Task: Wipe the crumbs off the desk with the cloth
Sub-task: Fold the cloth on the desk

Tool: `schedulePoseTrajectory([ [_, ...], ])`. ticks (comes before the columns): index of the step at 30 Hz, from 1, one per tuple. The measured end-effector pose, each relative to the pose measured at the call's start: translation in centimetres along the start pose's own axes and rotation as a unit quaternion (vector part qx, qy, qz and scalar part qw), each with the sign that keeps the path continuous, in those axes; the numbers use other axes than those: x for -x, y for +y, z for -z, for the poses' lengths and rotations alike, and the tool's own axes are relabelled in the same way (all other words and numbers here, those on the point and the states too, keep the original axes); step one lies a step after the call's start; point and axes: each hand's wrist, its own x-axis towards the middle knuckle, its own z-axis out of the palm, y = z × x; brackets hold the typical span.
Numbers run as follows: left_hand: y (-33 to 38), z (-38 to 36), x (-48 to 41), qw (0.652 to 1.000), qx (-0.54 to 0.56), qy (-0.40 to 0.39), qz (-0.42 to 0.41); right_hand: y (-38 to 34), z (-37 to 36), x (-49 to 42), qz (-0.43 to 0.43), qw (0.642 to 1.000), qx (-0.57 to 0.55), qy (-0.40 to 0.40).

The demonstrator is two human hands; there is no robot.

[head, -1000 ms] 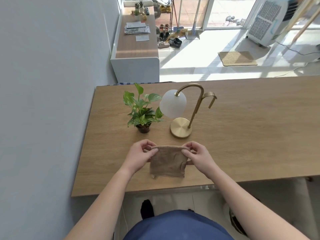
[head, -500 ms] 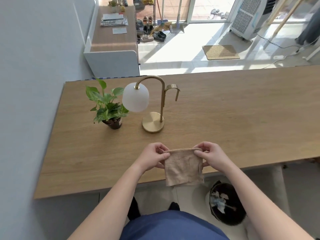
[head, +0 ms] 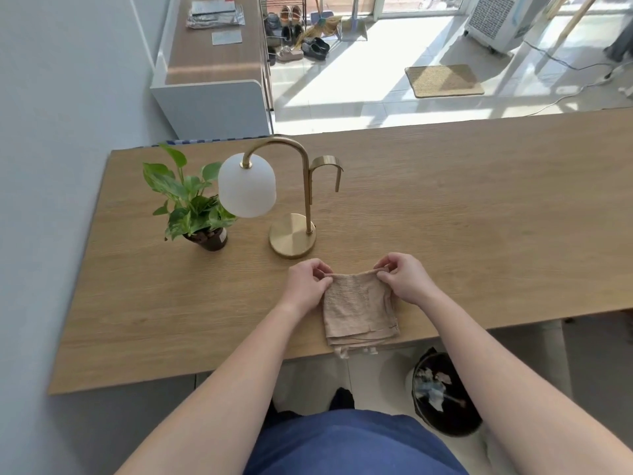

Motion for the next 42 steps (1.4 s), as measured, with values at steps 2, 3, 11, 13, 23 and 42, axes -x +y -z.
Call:
schedulePoseTrajectory([
  [2,0.0,-0.2,0.0,1.000,0.002,0.012,-0.008,0.3,0.0,-0.2,0.002,1.000,-0.001,0.005],
  [3,-0.1,-0.2,0.0,1.000,0.003,0.017,-0.010,0.4,0.0,-0.3,0.003,1.000,-0.006,0.007],
  [11,0.2,-0.4,0.5,0.996,-0.024,0.059,-0.068,0.6,-0.3,0.0,0.017,0.998,-0.028,0.051],
  [13,0.0,-0.4,0.8,0.990,-0.061,0.074,-0.101,0.5,-0.6,0.4,0.037,0.997,-0.005,0.066],
  [23,-3.5,-1.8,5.6,0.929,-0.332,-0.029,-0.162,2.5,-7.5,5.6,0.199,0.964,0.174,0.037],
  [42,-2.8,0.2,6.6,0.951,-0.292,-0.054,-0.085,2.7,-7.3,5.8,0.171,0.953,0.249,-0.006],
])
